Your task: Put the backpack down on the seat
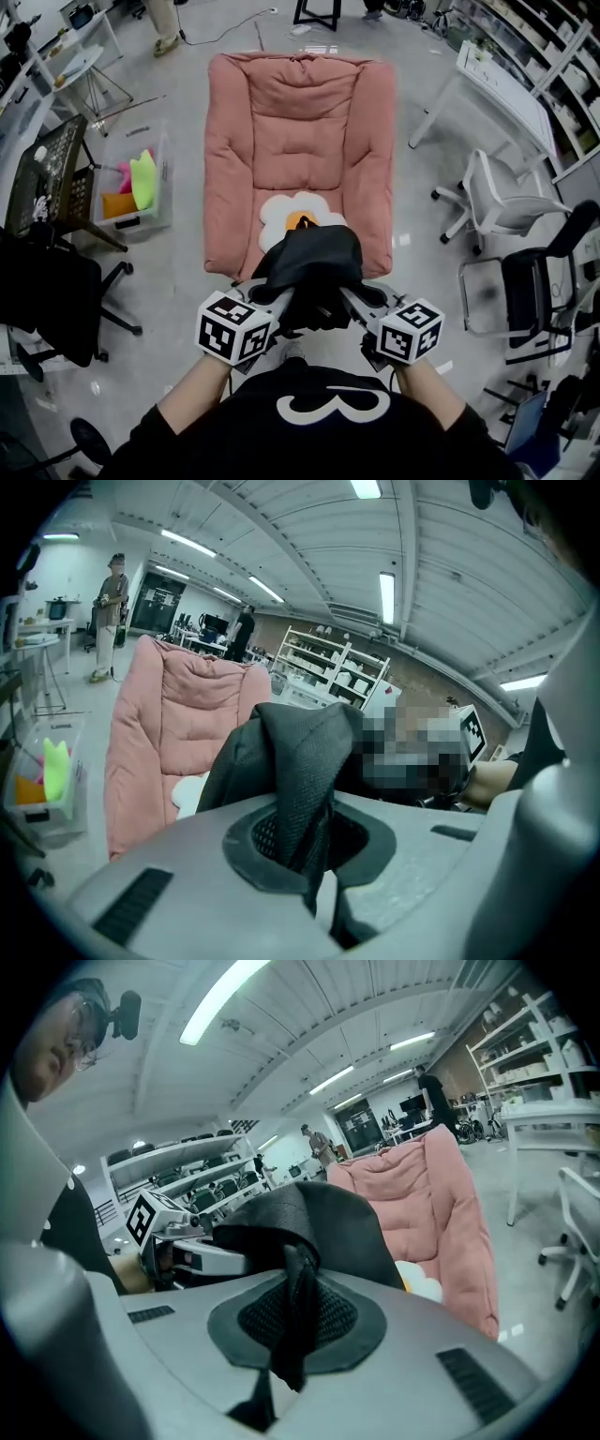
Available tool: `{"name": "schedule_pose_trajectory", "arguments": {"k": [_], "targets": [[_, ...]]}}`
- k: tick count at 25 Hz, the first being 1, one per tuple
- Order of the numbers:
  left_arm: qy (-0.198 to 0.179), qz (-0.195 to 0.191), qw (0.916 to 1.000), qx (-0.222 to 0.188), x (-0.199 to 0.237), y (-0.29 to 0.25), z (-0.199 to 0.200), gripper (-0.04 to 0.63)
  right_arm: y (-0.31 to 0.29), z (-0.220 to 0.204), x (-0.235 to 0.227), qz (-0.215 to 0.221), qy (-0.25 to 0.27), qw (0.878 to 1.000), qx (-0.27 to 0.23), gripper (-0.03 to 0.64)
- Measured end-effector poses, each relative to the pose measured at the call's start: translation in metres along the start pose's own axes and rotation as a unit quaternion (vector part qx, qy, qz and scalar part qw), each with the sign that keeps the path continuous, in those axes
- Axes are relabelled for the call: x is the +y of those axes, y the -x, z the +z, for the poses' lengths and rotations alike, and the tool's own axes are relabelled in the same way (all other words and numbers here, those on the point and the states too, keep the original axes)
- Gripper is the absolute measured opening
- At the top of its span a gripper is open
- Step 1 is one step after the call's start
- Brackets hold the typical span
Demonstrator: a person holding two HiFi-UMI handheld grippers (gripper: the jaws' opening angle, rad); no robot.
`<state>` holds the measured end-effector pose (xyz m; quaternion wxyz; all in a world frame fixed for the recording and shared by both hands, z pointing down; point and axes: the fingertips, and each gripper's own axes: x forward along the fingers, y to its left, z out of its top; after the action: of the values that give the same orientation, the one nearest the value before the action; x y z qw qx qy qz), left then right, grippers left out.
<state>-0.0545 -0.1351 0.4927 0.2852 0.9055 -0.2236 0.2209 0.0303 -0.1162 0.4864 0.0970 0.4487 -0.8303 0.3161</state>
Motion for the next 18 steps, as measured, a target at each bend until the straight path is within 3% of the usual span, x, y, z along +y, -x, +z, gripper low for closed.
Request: {"name": "schedule_pose_trajectory", "arguments": {"k": [13, 18], "targets": [[-0.011, 0.023, 0.9991, -0.034, 0.064, -0.029, 0.112, 0.011, -0.051, 0.11, -0.042, -0.01, 0.026, 0.999, -0.046, 0.028], [-0.017, 0.029, 0.999, -0.029, 0.083, -0.053, 0.144, 0.011, -0.069, 0.14, -0.073, -0.004, 0.031, 0.999, -0.044, 0.028]]}}
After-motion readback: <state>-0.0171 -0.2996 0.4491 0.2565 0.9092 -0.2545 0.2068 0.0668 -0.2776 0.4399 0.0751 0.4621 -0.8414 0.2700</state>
